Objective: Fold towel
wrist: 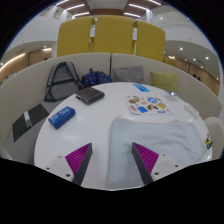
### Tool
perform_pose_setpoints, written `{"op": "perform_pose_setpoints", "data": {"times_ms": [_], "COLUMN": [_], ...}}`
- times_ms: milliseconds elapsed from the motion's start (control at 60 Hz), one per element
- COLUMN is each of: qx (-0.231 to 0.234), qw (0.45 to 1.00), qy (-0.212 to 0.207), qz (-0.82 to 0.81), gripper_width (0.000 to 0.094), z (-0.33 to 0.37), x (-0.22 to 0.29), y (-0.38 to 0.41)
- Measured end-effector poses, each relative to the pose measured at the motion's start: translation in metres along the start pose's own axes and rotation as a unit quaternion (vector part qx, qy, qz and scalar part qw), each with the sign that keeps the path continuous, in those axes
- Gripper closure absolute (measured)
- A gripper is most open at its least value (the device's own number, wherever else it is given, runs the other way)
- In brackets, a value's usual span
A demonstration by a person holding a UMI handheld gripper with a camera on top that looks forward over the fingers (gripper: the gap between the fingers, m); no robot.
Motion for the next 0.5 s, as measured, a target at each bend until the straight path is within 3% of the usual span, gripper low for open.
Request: {"op": "perform_pose_setpoints", "data": {"times_ms": [33, 100, 150, 333, 500], "qx": [-0.002, -0.006, -0.051, -0.014, -0.008], "qw": [1.0, 1.0, 0.998, 0.999, 0.998], "qy": [-0.002, 0.004, 0.003, 0.03, 0.025], "qz": [0.0, 0.004, 0.027, 0.013, -0.062], "gripper_width": [0.0102, 0.0552, 0.0889, 0.0915, 0.0915], "z": [-0.002, -0.003, -0.007, 0.008, 0.04], "x": [0.0, 0.001, 0.003, 0.015, 0.064], "y": [0.002, 0.004, -0.005, 0.004, -0.05]}}
Point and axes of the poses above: the point between the fingertips, and its own axes, seen from behind it with the camera up: y to the left, x up, z backward, against the way the camera looks, the point moved 9 cm from there along z, backward, against the way the camera looks, and after that the axes turned 11 degrees about -x, right-handed, at the moved point
